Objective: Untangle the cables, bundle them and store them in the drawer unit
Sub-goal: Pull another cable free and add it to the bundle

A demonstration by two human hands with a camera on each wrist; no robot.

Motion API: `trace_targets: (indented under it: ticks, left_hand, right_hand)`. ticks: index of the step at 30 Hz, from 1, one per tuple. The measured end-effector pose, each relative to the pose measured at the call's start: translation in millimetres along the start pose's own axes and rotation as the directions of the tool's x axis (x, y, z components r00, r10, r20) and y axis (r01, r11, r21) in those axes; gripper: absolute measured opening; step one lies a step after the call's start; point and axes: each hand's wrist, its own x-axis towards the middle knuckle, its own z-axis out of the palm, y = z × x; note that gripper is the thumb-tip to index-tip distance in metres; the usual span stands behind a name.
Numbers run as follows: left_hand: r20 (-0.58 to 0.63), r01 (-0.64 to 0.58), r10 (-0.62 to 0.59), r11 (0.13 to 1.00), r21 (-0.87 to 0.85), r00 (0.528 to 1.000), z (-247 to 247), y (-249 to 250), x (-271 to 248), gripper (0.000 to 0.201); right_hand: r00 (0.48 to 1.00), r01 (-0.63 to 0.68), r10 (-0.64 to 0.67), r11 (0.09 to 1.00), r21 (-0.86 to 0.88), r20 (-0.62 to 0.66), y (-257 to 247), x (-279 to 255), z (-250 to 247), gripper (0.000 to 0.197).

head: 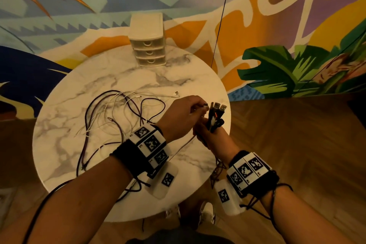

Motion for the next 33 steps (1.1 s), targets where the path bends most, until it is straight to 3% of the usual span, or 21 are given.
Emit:
trace_targets:
  ticks: [3, 7, 13, 17, 24, 26, 29, 31, 33]
  left_hand:
    - [0.025, -0.017, 0.017, 1.000, 0.008, 1.000, 6, 8, 2, 0.018]
    - [0.059, -0.050, 0.052, 0.998, -0.042, 0.997, 12, 17, 5, 0.019]
    - [0.011, -0.106, 0.108, 0.989, -0.100, 0.994, 20, 24, 4, 0.017]
    - [-0.011, -0.147, 0.147, 0.982, -0.122, 0.989, 21, 29, 3, 0.014]
    - [0.019, -0.089, 0.093, 0.982, -0.165, 0.995, 24, 26, 1, 0.017]
    - [-0.029, -0.125, 0.122, 0.980, -0.155, 0.992, 25, 25, -1, 0.022]
    - [-0.173, -0.060, 0.019, 0.970, -0.238, 0.985, 23, 10, -10, 0.030]
    - [-0.089, 0.072, -0.093, 0.974, -0.216, 0.992, 26, -10, -21, 0.035]
    - [0.198, 0.216, -0.201, 0.975, -0.055, 0.959, 35, -33, -36, 0.033]
  right_hand:
    - [1.000, -0.008, 0.007, 0.999, -0.038, -0.021, 0, 2, -4, 0.038]
    - [0.998, -0.036, 0.038, 0.999, -0.033, 0.053, -1, -1, -10, 0.044]
    - [0.991, -0.039, 0.045, 0.998, -0.052, 0.123, 1, -1, -13, 0.047]
    - [0.998, -0.022, 0.020, 0.999, 0.029, 0.055, 0, -2, -13, 0.061]
    - [1.000, 0.005, -0.004, 1.000, 0.031, -0.016, -6, -9, -8, 0.050]
    - [0.996, 0.031, -0.029, 0.999, 0.028, -0.080, -3, -8, -9, 0.044]
    - [0.979, 0.044, -0.055, 0.997, -0.057, -0.198, 8, -3, -13, 0.040]
    - [0.959, 0.040, -0.067, 0.994, -0.101, -0.277, 13, -1, -18, 0.039]
    - [0.949, 0.053, -0.087, 0.992, -0.116, -0.302, 14, -1, -22, 0.038]
